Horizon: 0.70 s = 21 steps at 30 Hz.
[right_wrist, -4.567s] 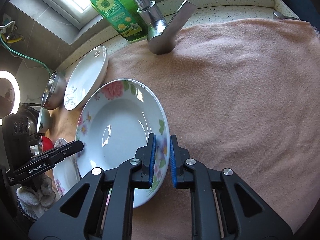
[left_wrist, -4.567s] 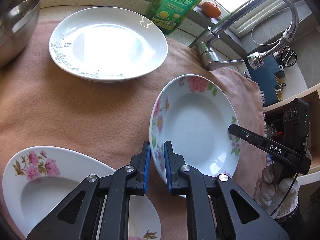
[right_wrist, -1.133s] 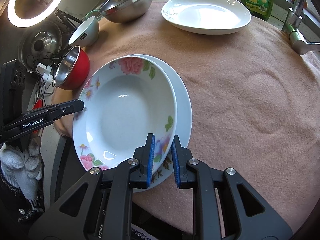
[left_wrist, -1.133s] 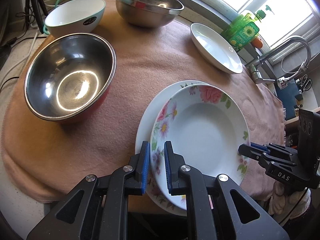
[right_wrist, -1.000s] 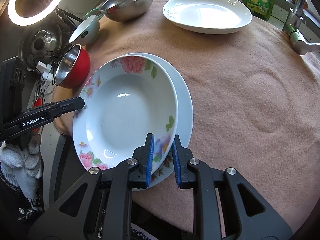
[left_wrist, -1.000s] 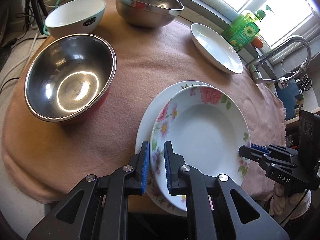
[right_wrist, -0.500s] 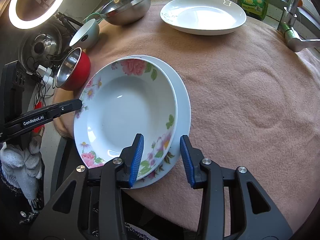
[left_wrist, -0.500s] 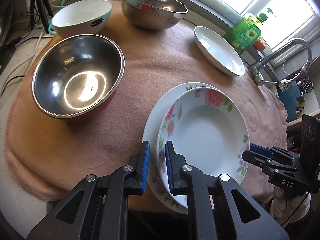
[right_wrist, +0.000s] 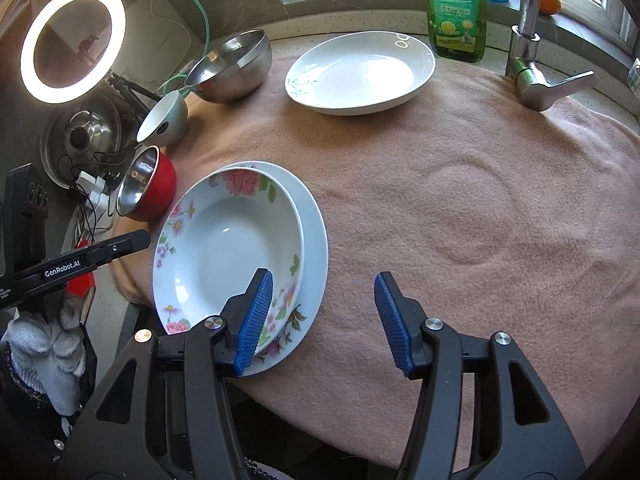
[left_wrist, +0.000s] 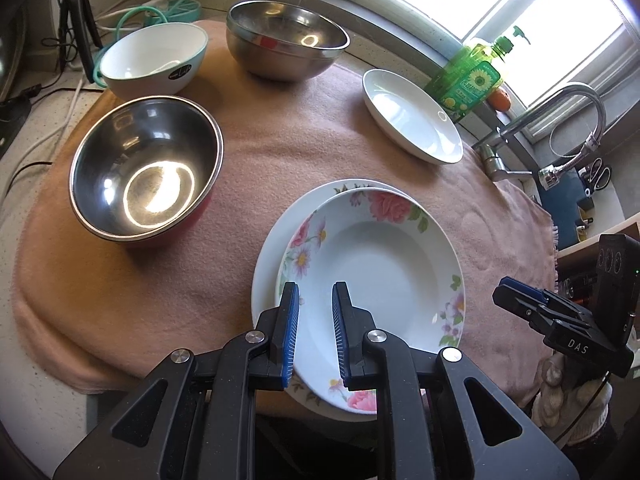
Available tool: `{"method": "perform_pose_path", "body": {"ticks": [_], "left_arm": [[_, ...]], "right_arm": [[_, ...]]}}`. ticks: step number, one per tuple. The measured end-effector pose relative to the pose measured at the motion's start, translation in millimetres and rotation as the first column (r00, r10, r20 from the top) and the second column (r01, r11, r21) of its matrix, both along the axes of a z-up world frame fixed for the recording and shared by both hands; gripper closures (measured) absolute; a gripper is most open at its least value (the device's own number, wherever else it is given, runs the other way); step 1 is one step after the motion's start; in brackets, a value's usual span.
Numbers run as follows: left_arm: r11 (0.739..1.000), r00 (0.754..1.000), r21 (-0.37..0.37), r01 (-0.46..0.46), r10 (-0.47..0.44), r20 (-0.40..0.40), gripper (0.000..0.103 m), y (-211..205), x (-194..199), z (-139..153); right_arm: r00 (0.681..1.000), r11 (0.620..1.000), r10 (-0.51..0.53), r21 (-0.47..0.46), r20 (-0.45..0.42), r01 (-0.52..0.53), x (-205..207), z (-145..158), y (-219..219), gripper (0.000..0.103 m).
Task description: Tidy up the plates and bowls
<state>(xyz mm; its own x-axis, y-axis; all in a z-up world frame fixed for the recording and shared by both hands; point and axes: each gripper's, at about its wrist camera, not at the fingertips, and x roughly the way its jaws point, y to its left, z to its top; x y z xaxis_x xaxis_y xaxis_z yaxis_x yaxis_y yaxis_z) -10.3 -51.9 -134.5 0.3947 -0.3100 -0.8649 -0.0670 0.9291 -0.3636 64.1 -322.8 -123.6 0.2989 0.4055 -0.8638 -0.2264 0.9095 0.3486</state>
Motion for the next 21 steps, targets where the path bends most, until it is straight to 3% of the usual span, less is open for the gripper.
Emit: {"method": "perform_pose_path", "body": {"ticks": [9,15,21], "left_arm": [[0.997,0.996,-0.005,0.076,-0.076,0.037,0.084,-9,10,20],[0.987,0.985,0.008,0.158,-0.159,0.068,0.084,-10,32,29],[0.976,0.973,-0.019,0.218,-0.216,0.077,0.084,-11,52,31]], "right_arm": [[0.993,0.994,-0.106,-0.030,0.060,0.108,10,17,-16,0.044],[0.983,0.980,-0.183,-0.074,0.030,0.185,19,10,-18,0.044],[0.977,0.974,-0.196,-0.096,0.080,0.204,20,19,-19,0.044]]}}
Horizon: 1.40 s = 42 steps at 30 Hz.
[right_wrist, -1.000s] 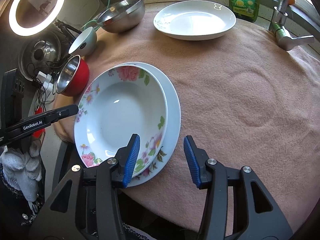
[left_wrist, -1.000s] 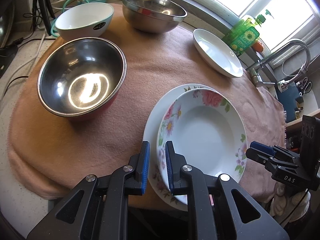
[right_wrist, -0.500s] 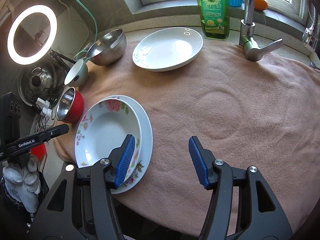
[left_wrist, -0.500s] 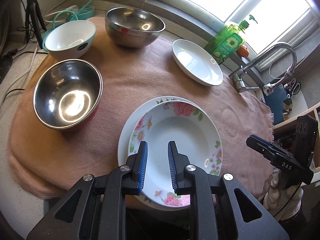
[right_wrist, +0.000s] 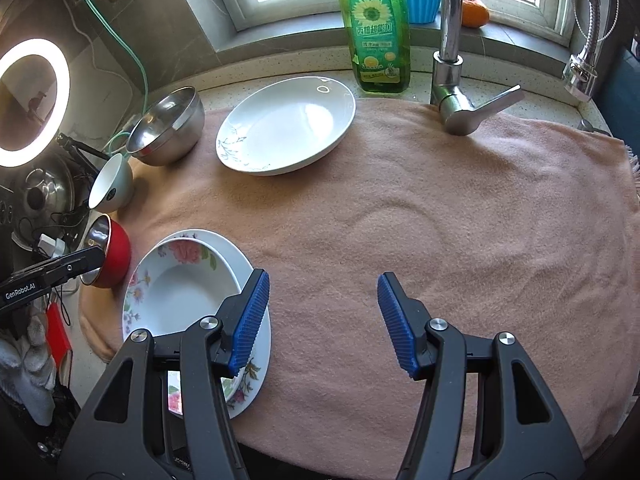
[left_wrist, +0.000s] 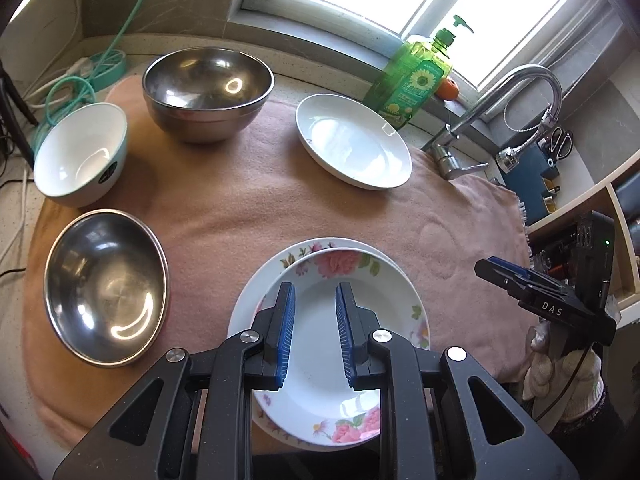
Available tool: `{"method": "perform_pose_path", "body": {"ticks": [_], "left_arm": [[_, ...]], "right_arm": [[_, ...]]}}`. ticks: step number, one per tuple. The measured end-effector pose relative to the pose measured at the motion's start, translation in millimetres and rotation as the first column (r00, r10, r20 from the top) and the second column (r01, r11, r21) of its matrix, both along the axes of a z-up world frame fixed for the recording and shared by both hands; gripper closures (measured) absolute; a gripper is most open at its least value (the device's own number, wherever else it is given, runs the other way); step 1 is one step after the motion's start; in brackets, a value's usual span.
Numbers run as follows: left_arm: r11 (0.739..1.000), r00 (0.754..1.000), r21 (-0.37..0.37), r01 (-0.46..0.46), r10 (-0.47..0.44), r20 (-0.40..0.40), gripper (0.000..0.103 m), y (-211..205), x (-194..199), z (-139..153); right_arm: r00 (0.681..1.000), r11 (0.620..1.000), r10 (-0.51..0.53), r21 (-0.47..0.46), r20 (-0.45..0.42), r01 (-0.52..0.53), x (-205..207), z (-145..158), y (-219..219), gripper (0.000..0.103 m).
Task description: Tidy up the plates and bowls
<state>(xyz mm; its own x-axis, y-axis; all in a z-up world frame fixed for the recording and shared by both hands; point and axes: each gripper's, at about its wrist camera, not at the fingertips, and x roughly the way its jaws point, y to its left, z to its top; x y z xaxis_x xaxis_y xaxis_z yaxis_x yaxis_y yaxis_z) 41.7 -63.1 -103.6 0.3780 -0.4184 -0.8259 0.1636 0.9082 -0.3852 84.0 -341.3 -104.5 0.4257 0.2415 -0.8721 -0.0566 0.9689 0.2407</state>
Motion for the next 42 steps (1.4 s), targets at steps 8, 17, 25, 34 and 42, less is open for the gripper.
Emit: {"method": "perform_pose_path", "body": {"ticks": [8,17,25,34,42], "left_arm": [[1.000,1.000,-0.019,0.005,-0.005,-0.004,0.084,-8,18,-2],[0.991,0.991,-0.040,-0.129,0.128,-0.025,0.084,-22,42,-7],[0.974,0.973,-0.016,-0.228,0.227,-0.036,0.084,-51,70,-16],[0.952,0.950,-0.002,-0.305,0.304,-0.074,0.084,-63,100,-31],[0.939,0.935,0.006,-0.344,0.343,-0.095,0.084,-55,124,-40]], "right_arm": [[0.997,0.999,0.034,-0.025,0.071,-0.032,26,6,-10,0.044],[0.990,0.993,0.121,0.000,0.078,-0.121,86,3,-35,0.044],[0.968,0.970,0.244,-0.011,0.050,-0.244,140,-10,-26,0.053],[0.954,0.954,0.301,0.008,0.010,-0.301,189,-32,-24,0.070],[0.947,0.948,0.320,-0.005,-0.018,-0.320,220,-49,-10,0.078]]}}
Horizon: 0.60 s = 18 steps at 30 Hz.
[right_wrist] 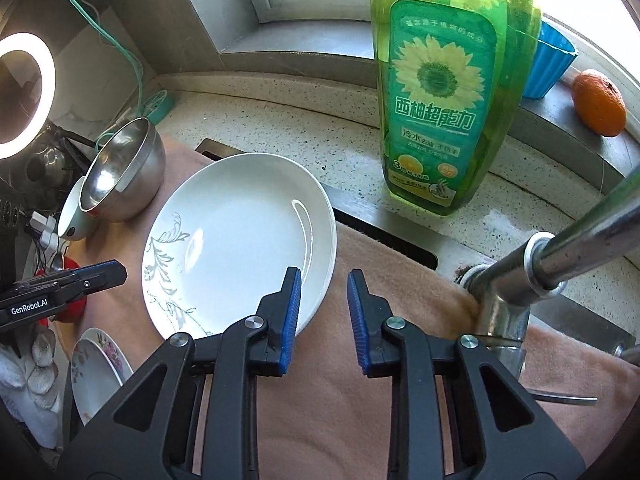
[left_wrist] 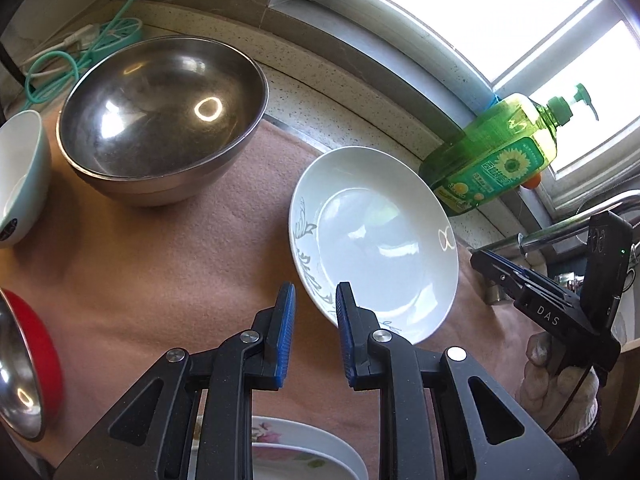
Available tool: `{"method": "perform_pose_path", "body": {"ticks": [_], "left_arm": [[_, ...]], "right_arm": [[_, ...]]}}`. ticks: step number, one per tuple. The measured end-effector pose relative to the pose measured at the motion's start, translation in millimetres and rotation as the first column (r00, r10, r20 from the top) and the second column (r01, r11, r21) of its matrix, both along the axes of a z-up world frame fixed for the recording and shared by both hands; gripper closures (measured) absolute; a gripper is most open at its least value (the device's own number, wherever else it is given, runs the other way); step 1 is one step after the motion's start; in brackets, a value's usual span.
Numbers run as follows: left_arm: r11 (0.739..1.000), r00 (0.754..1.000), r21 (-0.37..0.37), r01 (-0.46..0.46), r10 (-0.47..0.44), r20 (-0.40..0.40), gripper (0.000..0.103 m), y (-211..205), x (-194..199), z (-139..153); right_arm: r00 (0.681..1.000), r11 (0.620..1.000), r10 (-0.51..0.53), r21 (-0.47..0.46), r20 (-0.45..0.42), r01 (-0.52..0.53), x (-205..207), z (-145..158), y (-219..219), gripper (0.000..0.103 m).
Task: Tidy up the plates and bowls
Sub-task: 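Close the right gripper on the white plate rim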
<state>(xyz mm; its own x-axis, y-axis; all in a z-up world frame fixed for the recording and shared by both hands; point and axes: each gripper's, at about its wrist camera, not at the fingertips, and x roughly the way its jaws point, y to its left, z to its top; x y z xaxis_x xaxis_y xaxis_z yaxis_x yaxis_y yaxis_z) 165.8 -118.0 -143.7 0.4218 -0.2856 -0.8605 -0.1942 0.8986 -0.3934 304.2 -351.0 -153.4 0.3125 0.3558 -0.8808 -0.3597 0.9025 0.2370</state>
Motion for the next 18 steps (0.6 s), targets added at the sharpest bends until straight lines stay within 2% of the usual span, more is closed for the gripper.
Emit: {"method": "perform_pose_path", "body": {"ticks": [10,16,18], "left_arm": [[1.000,1.000,0.021,-0.012,0.013,-0.026,0.084,7,20,-9],[1.000,0.999,-0.006,-0.016,0.016,-0.048,0.084,11,25,-21],[1.000,0.999,-0.007,-0.008,0.008,-0.052,0.084,9,26,-22]], "right_arm": [[0.999,1.000,0.006,-0.010,-0.036,-0.007,27,-17,11,0.079],[0.998,1.000,0.001,-0.021,-0.064,-0.002,36,-28,13,0.079],[0.997,1.000,-0.002,-0.012,-0.074,0.001,38,-32,14,0.086]]}}
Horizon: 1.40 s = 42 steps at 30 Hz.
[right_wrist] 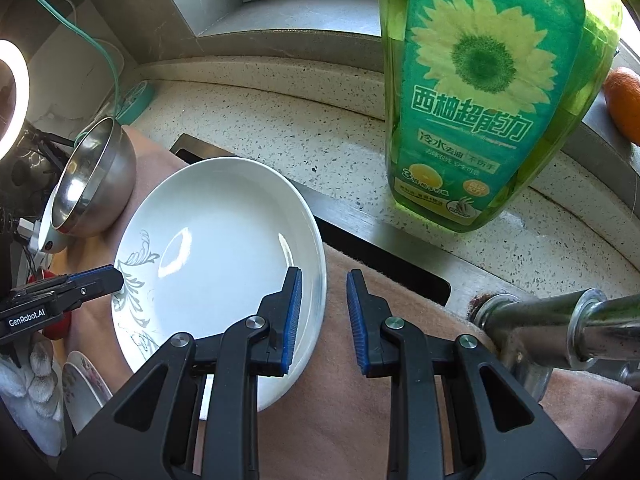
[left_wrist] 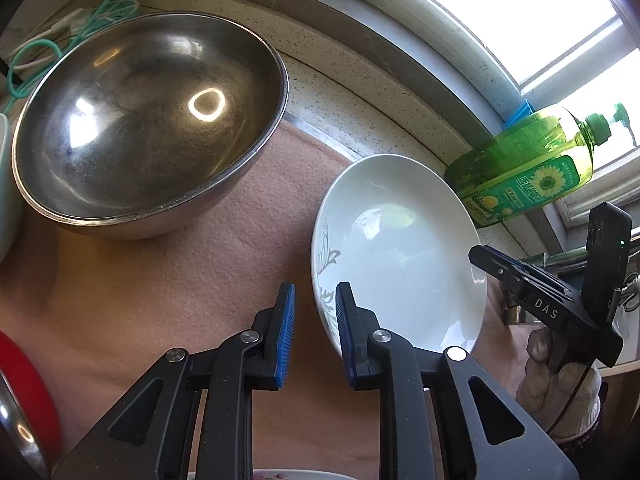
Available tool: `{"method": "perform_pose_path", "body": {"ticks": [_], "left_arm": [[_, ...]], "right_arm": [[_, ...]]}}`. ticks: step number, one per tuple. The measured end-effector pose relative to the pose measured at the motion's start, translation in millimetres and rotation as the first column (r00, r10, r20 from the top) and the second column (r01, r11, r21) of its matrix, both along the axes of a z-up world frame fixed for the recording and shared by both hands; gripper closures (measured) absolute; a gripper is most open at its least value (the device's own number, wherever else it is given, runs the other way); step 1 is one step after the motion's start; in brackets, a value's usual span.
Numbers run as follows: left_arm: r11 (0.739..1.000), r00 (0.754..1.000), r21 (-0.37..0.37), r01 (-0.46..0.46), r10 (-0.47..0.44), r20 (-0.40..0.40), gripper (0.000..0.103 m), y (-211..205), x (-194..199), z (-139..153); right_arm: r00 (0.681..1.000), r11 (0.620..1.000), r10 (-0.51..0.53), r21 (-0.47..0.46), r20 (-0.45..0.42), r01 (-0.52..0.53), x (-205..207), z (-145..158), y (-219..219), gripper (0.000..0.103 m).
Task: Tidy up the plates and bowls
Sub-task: 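Close the right gripper on the white plate rim, then lift the white plate and carry it over the floral plate stack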
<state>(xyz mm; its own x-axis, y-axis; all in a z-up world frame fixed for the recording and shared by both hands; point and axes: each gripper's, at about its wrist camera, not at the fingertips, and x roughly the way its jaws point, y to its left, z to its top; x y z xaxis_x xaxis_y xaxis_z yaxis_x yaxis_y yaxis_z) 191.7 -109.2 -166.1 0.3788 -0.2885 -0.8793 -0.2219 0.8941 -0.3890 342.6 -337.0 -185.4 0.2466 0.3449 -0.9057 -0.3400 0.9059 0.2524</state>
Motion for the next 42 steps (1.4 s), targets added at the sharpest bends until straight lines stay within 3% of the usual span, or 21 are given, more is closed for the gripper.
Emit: {"method": "perform_pose_path", "body": {"ticks": [8,13,24,42], "left_arm": [[1.000,1.000,0.004,0.013,-0.013,-0.018,0.089,-3,10,-6],[0.999,0.999,0.019,0.038,-0.038,-0.014,0.094,-8,12,-5],[0.999,1.000,0.029,0.030,-0.030,-0.006,0.094,-10,9,-2],[0.998,0.997,0.039,0.049,-0.051,0.064,0.094,-5,-13,29]], "right_arm": [[1.000,1.000,0.012,0.013,-0.014,-0.012,2,-7,5,0.094],[1.000,1.000,0.014,0.008,-0.016,-0.014,2,-7,7,0.094],[1.000,1.000,-0.006,0.013,-0.030,0.006,-8,-2,3,0.094],[0.998,0.998,-0.059,0.029,0.003,0.059,-46,35,-3,0.094]]}}
